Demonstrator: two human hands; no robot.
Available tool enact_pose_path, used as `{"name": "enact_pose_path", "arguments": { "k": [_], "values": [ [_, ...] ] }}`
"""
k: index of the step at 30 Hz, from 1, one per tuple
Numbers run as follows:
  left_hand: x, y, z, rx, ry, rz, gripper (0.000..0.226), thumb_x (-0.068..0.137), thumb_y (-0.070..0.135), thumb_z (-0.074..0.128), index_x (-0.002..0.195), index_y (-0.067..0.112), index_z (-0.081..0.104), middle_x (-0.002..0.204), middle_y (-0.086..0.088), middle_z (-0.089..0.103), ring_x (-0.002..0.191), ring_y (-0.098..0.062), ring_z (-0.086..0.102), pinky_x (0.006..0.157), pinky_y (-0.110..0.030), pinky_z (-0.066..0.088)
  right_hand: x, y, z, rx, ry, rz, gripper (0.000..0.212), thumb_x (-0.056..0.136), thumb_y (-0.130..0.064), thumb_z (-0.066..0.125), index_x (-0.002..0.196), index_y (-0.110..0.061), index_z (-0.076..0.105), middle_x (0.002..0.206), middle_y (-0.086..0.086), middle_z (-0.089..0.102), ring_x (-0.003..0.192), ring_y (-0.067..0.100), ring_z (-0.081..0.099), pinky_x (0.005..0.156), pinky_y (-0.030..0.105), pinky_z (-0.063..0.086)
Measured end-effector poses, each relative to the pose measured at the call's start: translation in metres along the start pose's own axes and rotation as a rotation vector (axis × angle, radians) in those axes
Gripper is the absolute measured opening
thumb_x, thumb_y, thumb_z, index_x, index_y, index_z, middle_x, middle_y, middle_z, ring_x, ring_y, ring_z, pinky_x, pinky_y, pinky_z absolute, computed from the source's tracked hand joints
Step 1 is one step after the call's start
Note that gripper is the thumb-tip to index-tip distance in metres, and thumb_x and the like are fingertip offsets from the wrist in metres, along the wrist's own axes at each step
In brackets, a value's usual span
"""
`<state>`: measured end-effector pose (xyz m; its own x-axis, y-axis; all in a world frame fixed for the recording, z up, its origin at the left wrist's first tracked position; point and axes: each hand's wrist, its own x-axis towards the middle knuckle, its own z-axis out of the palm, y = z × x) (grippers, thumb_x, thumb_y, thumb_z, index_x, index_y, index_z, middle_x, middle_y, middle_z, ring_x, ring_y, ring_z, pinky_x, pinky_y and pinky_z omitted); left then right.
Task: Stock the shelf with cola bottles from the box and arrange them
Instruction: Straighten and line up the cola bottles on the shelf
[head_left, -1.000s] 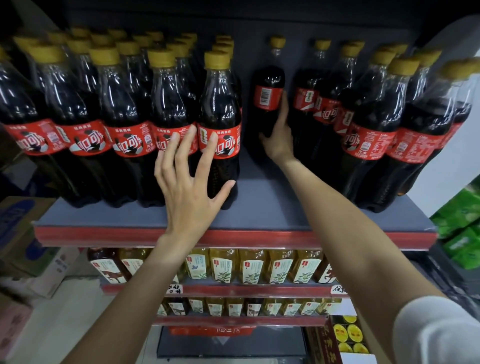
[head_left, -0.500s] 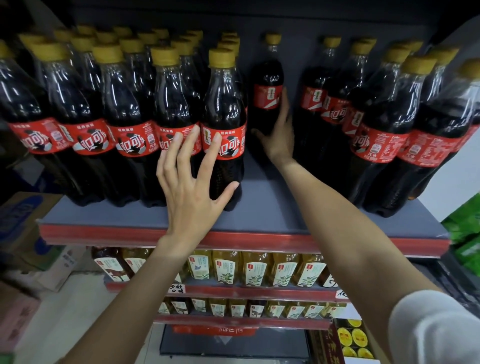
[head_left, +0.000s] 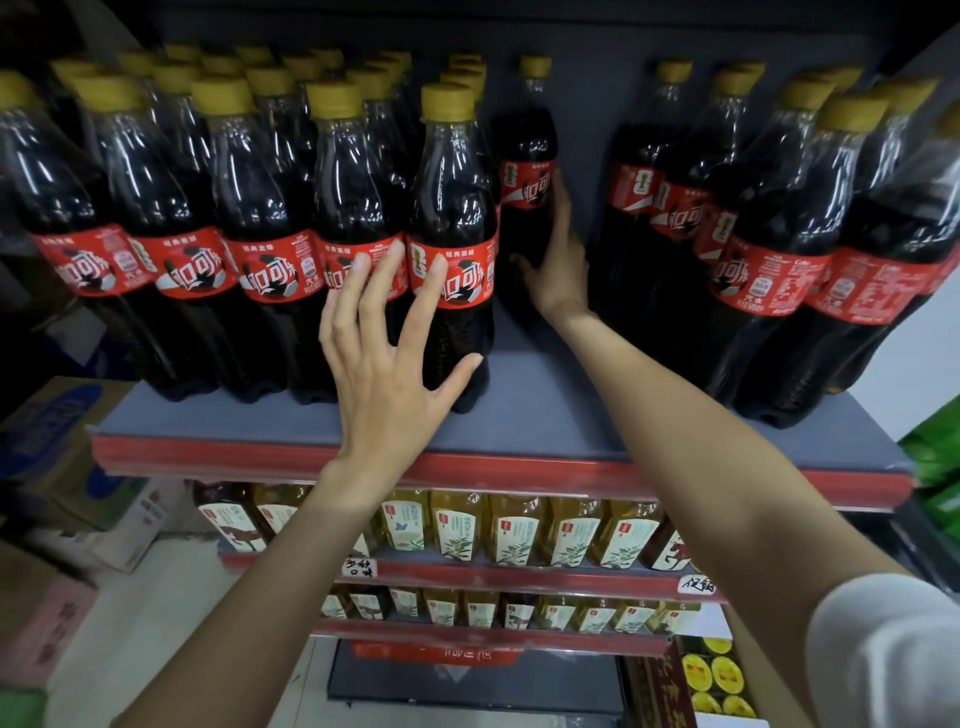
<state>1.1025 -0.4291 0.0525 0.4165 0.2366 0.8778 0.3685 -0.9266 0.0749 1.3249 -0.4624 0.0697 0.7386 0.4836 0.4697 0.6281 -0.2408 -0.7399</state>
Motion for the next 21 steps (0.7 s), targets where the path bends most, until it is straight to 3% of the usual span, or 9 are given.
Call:
{"name": "enact_pose_path", "arguments": {
  "k": [9,13,15,18,21],
  "values": [
    [0.0,0.007,-0.003,-0.026,0.052,-0.02,0.073,0.083,0.04,0.071,0.141,0.019,0.033,0.147,-0.013,0.023,0.139,-0.031,0.019,0.113,-0.053,0.023,-0.005,-0.015,-0.003,-0.03,-0.083,0.061,0.092,0.085,0.0,0.062,0.154,-0.023,0.006,0.148,0.021,0.034,0.135,0.039,0.037,0.111,0.046,0.031],
    [0.004,0.034,-0.011,-0.3,0.283,0.032,0.047,0.084,0.018,0.065,0.126,0.014,0.046,0.133,-0.009,0.041,0.131,-0.025,0.032,0.111,-0.041,0.028,-0.055,-0.034,-0.047,0.039,-0.013,-0.004,0.062,0.087,-0.005,0.061,0.144,-0.013,0.038,0.138,0.016,0.043,0.13,0.028,0.044,0.107,0.022,0.029],
    [0.008,0.056,-0.015,-0.536,0.293,0.063,0.034,0.086,0.012,0.059,0.12,0.011,0.051,0.122,-0.004,0.051,0.122,-0.02,0.044,0.106,-0.036,0.035,-0.102,-0.037,-0.077,0.09,0.08,-0.085,0.042,0.089,-0.008,0.059,0.131,-0.012,0.053,0.128,0.007,0.055,0.118,0.018,0.054,0.103,0.026,0.041],
    [0.021,0.09,-0.008,-0.996,0.008,-0.11,0.024,0.089,0.012,0.054,0.113,0.016,0.057,0.104,0.008,0.062,0.104,-0.013,0.06,0.093,-0.035,0.048,-0.165,-0.033,-0.116,0.107,0.298,-0.094,0.029,0.093,-0.005,0.053,0.12,-0.012,0.06,0.115,0.0,0.063,0.106,0.009,0.06,0.093,0.026,0.048],
    [0.046,0.123,0.013,-1.219,-0.498,-0.364,0.036,0.093,0.018,0.056,0.128,0.02,0.05,0.12,0.005,0.058,0.115,-0.009,0.055,0.098,-0.024,0.043,-0.189,-0.018,-0.137,0.036,0.505,-0.032,0.033,0.092,-0.002,0.051,0.123,-0.01,0.057,0.117,0.002,0.06,0.108,0.012,0.057,0.092,0.028,0.048]
  ]
}}
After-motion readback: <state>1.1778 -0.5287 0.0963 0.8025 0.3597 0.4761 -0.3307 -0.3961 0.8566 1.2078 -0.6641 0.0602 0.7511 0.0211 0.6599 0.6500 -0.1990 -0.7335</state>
